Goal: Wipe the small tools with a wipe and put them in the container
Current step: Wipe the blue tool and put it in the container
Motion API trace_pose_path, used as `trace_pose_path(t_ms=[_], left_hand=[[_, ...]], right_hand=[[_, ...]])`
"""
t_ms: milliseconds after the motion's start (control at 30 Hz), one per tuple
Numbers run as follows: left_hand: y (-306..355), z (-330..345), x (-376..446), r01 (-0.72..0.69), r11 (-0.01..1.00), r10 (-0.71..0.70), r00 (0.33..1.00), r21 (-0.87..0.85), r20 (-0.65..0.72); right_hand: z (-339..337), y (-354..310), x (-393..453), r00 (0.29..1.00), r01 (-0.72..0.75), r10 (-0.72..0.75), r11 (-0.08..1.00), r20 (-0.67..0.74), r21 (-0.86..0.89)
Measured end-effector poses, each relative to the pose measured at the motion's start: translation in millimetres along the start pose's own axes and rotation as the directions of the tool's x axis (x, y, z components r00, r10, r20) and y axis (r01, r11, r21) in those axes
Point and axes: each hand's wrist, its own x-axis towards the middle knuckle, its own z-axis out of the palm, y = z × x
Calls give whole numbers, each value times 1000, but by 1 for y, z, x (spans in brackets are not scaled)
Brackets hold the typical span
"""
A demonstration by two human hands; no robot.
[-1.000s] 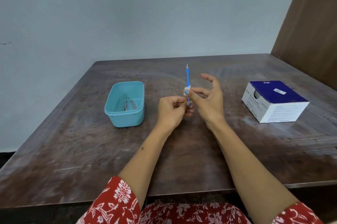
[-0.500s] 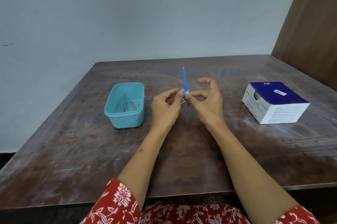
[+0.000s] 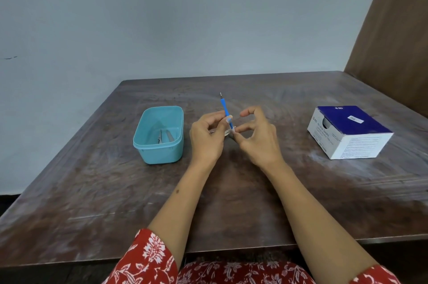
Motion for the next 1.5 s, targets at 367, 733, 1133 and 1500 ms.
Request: trace_pose_path(t_ms=[367,733,1133,1500], left_hand=[[-1,0,2,-72,996,73,997,59,-16],[-2,-1,2,-107,991,107,994,83,8],[-3,0,2,-92,995,90,995,48,35],[-3,-2,0,-60,996,61,998,64,-7]], right_hand=[[2,-2,-1,996,57,-60,997,-63,-48],[5,-7,-2,988,85,-87,996,-131,-22],[6,-8,-3,992,74,-75,997,-100,-18],[5,0,-3,991,-126,122,985,-48,-117]])
